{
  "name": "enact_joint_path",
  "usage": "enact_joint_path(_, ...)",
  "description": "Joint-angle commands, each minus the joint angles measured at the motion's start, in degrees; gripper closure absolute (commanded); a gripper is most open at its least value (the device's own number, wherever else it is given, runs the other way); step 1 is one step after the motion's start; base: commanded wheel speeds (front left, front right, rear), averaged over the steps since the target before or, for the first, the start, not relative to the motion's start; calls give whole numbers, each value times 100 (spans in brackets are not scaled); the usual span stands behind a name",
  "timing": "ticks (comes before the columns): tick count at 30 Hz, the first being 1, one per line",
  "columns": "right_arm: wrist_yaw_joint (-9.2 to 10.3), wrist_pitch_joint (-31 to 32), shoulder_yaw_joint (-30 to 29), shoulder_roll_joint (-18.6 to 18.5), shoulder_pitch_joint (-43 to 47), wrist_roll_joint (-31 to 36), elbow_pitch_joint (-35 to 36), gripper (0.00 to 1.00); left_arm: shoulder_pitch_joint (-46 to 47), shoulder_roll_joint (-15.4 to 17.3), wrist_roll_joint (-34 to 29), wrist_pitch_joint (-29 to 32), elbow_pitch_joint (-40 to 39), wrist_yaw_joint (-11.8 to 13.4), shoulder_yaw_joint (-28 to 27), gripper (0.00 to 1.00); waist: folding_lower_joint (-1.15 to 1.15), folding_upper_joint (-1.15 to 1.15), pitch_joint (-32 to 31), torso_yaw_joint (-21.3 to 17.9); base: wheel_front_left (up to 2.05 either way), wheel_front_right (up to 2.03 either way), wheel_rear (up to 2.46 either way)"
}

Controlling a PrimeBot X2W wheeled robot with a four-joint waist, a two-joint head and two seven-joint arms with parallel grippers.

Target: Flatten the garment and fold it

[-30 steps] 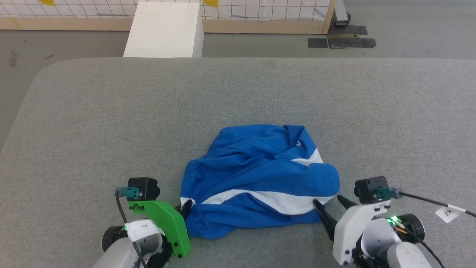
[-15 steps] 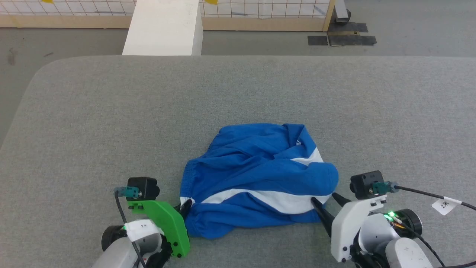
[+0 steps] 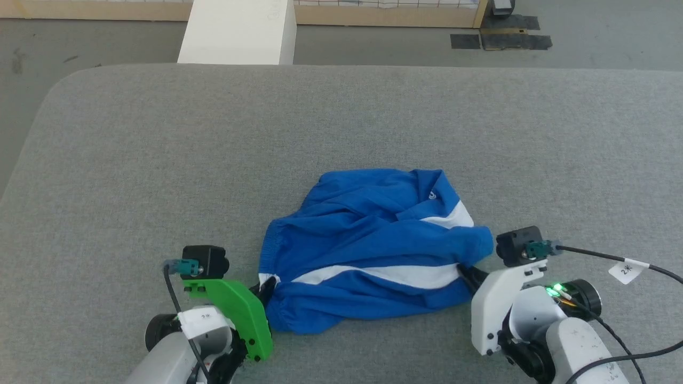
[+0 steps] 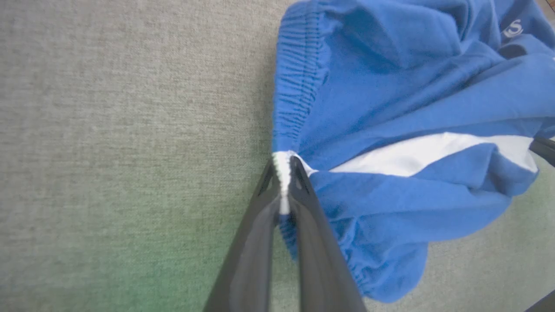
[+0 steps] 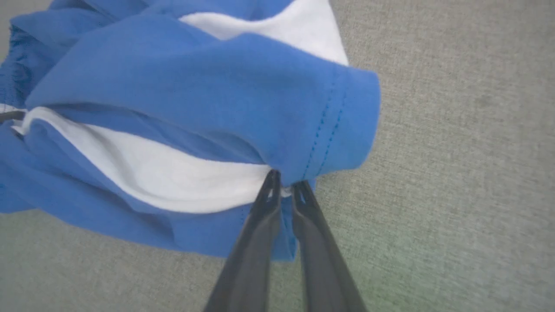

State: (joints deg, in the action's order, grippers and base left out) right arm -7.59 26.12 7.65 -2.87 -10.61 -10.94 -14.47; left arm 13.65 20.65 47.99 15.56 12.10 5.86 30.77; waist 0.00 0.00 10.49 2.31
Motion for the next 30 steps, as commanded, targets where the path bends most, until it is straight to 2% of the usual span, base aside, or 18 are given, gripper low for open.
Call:
enact_joint_path(1,10,-81,-3,0,-57,34,38,100,72,53,28,-3,4,33,0,100,0,0,-15,3,0,0,0)
enact_joint_path(12,10,-212,-203,0,407,49,1033,100,88,89,4,-509,-316,-122,-161,100,0,0,-300,-90,0,0,0)
enact_joint_path(20,10,93,-305,0,432,262,2144,100,414,151,256,-846,-1172,-495,-513,100,0,0,-418,-189,0,0,0)
enact_joint_path(25,10,524,-134,-21,-263,585,2425,100,1028,216,489,-592,-1497,-772,-624,100,0,0,-293,-292,0,0,0)
enact_joint_path(30,10,827,32,-296,-1429,628,2171,100,1923,152,738,-357,-1249,-891,-828,100,0,0,-34,-373,0,0,0)
